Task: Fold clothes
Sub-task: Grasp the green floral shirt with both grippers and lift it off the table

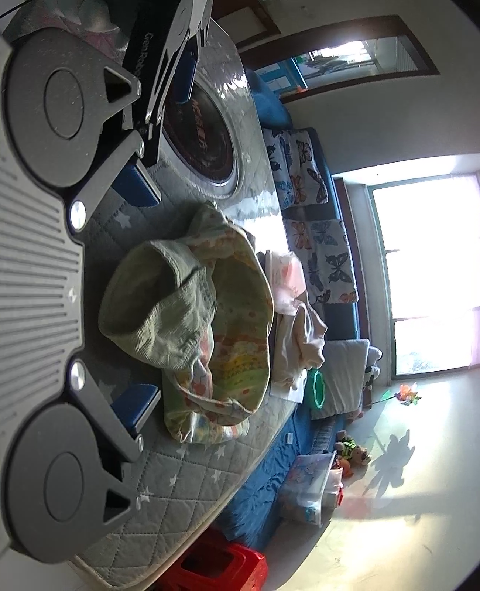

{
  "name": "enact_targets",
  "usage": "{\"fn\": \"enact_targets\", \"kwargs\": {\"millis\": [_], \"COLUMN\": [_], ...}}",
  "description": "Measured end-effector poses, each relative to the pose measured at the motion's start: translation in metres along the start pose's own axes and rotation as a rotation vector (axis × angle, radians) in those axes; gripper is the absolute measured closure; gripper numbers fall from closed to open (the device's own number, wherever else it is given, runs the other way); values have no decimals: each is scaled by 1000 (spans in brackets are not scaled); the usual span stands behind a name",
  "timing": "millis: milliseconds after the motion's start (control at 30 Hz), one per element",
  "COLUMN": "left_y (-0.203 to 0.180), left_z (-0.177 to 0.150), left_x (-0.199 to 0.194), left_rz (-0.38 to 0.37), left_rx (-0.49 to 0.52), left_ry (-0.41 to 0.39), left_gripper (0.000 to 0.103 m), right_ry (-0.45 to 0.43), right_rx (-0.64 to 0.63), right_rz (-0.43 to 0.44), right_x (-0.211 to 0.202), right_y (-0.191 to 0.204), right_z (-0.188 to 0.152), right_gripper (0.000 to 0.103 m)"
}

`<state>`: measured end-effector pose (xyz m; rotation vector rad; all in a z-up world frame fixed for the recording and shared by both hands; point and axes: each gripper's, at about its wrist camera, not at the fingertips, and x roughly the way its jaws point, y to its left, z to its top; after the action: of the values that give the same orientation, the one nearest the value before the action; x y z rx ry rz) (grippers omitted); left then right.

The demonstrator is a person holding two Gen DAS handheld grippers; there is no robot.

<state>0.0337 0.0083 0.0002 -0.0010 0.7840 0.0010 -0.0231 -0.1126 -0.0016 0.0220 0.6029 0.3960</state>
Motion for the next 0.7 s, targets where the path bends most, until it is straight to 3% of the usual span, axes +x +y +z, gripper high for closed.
{"fn": "enact_targets", "kwargs": {"millis": [500, 700], "left_y": [-9, -13], "left_z": [52, 84], "left_x": [31, 53], "left_rz": [23, 19], "left_rx": [93, 132], "left_ry": [-27, -35], "left_gripper": [2, 4], "right_ry": [32, 29], "right_rx": [17, -19], "right_rz": [-59, -77], "right_x": [40, 61], "right_y": [-36, -51], "right_z": [32, 55], "right_gripper": [0, 5]}}
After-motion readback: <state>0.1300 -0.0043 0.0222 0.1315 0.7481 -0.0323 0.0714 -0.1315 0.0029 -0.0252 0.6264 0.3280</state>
